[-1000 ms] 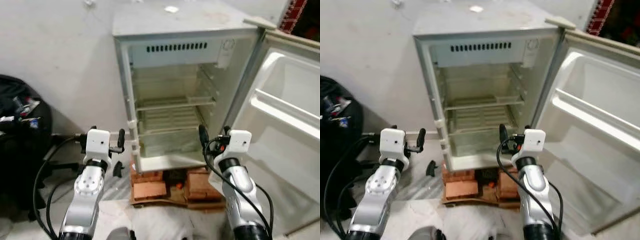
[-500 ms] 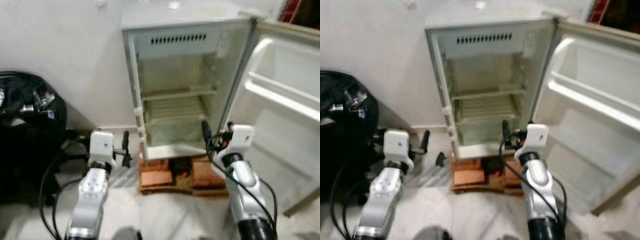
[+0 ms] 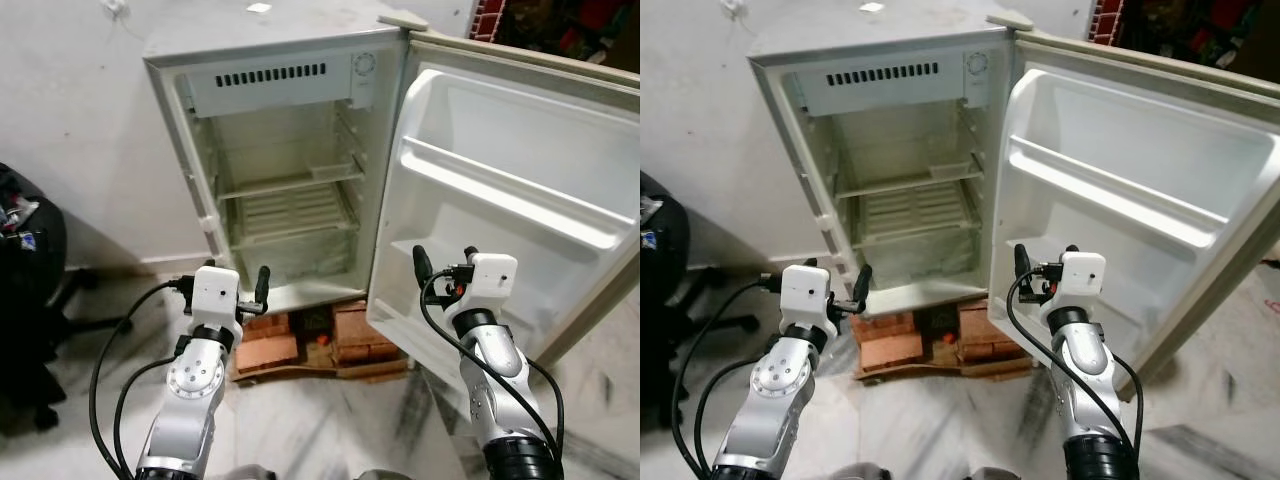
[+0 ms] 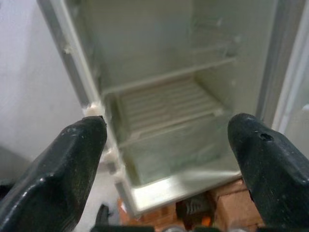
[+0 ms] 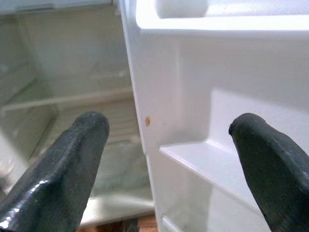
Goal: Restocking fridge
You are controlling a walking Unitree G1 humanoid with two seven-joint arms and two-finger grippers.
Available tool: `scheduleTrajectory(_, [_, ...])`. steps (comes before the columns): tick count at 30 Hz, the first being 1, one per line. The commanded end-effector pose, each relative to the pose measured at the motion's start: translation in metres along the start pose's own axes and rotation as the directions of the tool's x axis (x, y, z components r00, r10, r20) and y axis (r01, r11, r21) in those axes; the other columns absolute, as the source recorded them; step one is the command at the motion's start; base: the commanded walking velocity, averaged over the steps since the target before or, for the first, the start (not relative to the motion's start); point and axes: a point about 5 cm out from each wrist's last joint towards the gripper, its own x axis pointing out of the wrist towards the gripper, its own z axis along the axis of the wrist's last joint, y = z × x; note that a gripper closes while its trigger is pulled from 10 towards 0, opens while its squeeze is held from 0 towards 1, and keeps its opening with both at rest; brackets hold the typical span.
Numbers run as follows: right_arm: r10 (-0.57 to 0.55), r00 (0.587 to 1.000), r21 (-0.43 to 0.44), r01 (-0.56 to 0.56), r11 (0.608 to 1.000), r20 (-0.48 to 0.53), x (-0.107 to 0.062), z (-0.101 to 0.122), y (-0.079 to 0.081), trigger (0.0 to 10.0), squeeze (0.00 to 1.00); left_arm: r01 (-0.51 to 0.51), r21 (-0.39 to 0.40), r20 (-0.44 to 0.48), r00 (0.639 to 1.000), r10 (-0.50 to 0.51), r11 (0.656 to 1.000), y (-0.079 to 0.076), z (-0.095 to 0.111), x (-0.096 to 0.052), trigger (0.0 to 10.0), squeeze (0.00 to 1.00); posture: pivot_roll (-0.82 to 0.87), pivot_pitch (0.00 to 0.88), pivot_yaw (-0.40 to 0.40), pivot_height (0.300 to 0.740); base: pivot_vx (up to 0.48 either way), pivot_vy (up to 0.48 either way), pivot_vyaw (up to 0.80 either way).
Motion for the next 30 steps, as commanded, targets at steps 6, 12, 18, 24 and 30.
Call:
scheduleTrajectory(6, [0.194,0.98,0.095,-0.188,0.977,-0.054,0.0,-0.006,0.022,10.0,0.0,-0.004,0.009,0.005,1.0,0.004,1.0,0.002,0.001,0.0,10.0,0.0,-0.04,0.0,0.029,0.74,0.0,-0.48,0.0])
scheduleTrajectory(12, [0.365,0.923,0.15,-0.346,0.926,-0.124,-0.007,-0.014,0.034,10.0,0.0,-0.003,0.011,0.007,1.0,0.003,1.0,0.001,0.001,-0.001,10.0,0.0,-0.04,0.0,0.028,0.74,0.0,-0.48,0.0])
scheduleTrajectory(18, [0.516,0.83,0.148,-0.494,0.856,-0.211,-0.017,-0.021,0.035,10.0,0.0,-0.002,0.013,0.007,1.0,0.002,1.0,0.001,0.001,-0.001,10.0,0.0,-0.04,0.0,0.025,0.74,0.0,-0.48,0.0])
scheduleTrajectory(24, [0.541,0.794,0.139,-0.524,0.841,-0.277,-0.018,-0.024,0.024,10.0,0.0,-0.002,0.016,0.007,1.0,0.002,1.0,0.001,0.001,-0.002,10.0,0.0,-0.04,0.0,0.026,0.74,0.0,-0.462,0.0])
scheduleTrajectory(30, [0.526,0.789,0.092,-0.527,0.845,-0.316,-0.015,-0.024,0.012,10.0,0.0,-0.003,0.02,0.011,1.0,0.003,1.0,0.002,0.001,-0.002,10.0,0.0,-0.04,0.0,0.027,0.74,0.0,-0.316,0.0])
